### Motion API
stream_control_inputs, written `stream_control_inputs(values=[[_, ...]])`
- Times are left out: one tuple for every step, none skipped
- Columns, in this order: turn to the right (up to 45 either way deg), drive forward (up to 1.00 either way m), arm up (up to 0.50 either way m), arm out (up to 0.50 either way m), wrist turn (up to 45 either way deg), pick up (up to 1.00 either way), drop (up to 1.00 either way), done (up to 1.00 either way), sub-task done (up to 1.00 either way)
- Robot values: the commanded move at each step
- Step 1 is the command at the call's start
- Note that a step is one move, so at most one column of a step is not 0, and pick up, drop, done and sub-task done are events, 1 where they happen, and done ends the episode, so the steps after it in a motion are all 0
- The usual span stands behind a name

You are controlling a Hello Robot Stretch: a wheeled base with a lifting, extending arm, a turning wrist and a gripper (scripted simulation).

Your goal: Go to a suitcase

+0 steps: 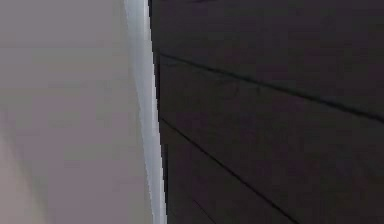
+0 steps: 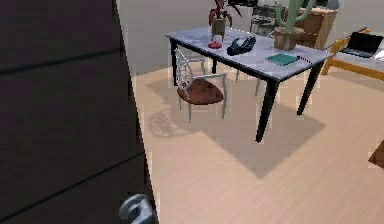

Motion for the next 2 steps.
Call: stream_control_inputs(values=[[-45.0,0.0,0.0,0.0,0.0,0.0,0.0,0.0,0.0],[-15.0,0.0,0.0,0.0,0.0,0.0,0.0,0.0,0.0]])
